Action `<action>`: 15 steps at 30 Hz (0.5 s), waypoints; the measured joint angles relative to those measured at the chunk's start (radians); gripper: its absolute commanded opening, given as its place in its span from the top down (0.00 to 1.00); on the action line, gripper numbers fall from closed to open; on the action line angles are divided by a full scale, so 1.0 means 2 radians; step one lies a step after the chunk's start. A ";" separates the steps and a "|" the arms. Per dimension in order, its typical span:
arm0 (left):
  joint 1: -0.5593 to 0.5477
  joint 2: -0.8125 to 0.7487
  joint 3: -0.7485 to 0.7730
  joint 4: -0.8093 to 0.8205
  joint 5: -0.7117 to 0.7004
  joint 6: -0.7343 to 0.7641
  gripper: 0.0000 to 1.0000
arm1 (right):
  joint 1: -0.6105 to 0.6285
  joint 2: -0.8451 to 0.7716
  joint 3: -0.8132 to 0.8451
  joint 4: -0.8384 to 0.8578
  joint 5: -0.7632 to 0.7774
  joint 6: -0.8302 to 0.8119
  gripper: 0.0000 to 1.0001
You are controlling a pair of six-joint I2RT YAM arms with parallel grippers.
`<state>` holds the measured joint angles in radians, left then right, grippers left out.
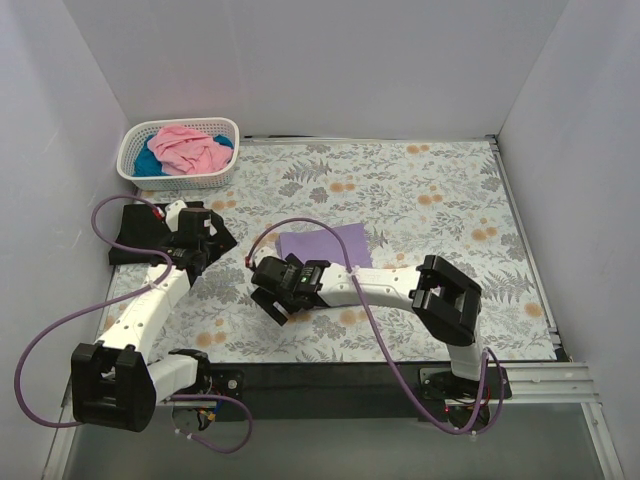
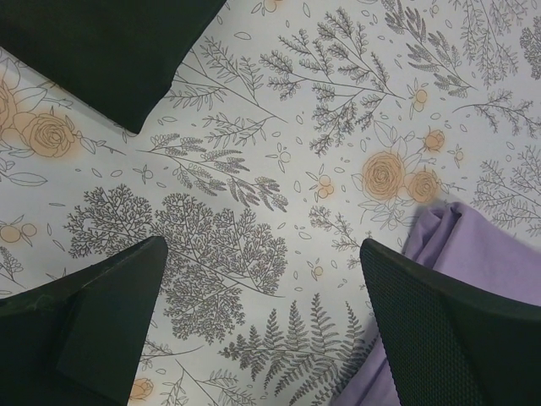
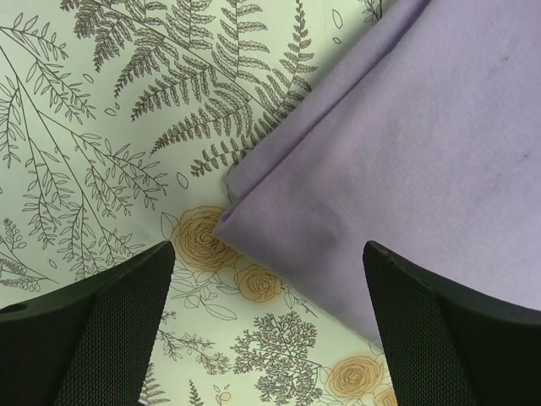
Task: Fold and stack the t-shirts
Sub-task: Neatly place the folded tshirt to the corner
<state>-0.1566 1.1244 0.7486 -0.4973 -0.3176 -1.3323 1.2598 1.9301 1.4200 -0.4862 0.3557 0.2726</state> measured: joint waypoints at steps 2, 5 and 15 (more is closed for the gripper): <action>0.003 0.000 0.000 0.000 0.006 0.000 0.02 | 0.007 0.008 0.014 -0.009 0.016 -0.006 0.07; 0.005 0.000 0.000 0.001 0.014 -0.001 0.02 | 0.022 0.021 0.027 -0.016 0.037 -0.015 0.17; 0.009 0.000 0.000 0.002 0.032 -0.001 0.02 | 0.035 0.056 0.049 -0.028 0.050 -0.037 0.35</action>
<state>-0.1383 1.1248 0.7486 -0.4934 -0.2539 -1.3350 1.3296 2.0430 1.5185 -0.5430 0.4549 0.1993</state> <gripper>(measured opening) 0.982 0.659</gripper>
